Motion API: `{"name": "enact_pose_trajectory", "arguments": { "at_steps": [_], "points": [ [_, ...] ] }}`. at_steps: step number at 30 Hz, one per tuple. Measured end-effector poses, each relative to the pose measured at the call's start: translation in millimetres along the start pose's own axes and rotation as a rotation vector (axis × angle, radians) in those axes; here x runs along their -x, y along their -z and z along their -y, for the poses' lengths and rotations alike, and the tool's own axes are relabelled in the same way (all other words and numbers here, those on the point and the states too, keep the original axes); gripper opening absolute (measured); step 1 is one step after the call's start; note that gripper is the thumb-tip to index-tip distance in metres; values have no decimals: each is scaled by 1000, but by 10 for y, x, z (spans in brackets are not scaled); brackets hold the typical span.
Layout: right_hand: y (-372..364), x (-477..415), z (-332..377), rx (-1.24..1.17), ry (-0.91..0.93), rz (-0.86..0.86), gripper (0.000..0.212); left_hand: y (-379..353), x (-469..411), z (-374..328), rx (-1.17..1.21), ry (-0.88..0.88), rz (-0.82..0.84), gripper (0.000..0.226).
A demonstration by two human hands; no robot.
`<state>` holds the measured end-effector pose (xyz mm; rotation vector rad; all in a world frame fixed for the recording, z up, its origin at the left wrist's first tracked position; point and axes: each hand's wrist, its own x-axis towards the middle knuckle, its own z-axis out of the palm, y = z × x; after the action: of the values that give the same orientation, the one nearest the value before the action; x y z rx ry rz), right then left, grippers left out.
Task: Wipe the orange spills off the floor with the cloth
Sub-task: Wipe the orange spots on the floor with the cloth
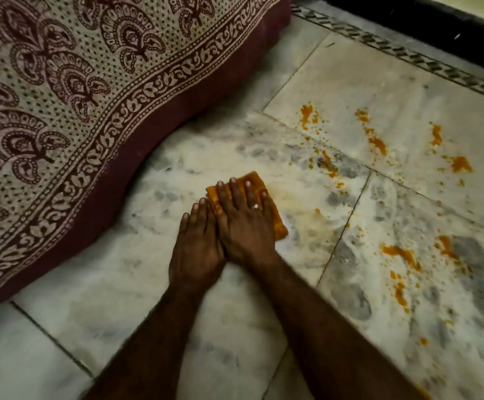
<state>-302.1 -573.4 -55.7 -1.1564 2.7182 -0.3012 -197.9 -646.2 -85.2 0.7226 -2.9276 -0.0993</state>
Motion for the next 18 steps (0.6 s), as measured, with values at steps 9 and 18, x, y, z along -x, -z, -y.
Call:
{"name": "enact_pose_trajectory", "arguments": {
  "at_steps": [9,18],
  "points": [
    [233,-191,-752,-23,-365,-8,61,76,8,-50,49,46,12,60],
    [-129,1248,-293,-29,-496,-221,63,33,31,-58,42,8,-12,58]
  ]
}}
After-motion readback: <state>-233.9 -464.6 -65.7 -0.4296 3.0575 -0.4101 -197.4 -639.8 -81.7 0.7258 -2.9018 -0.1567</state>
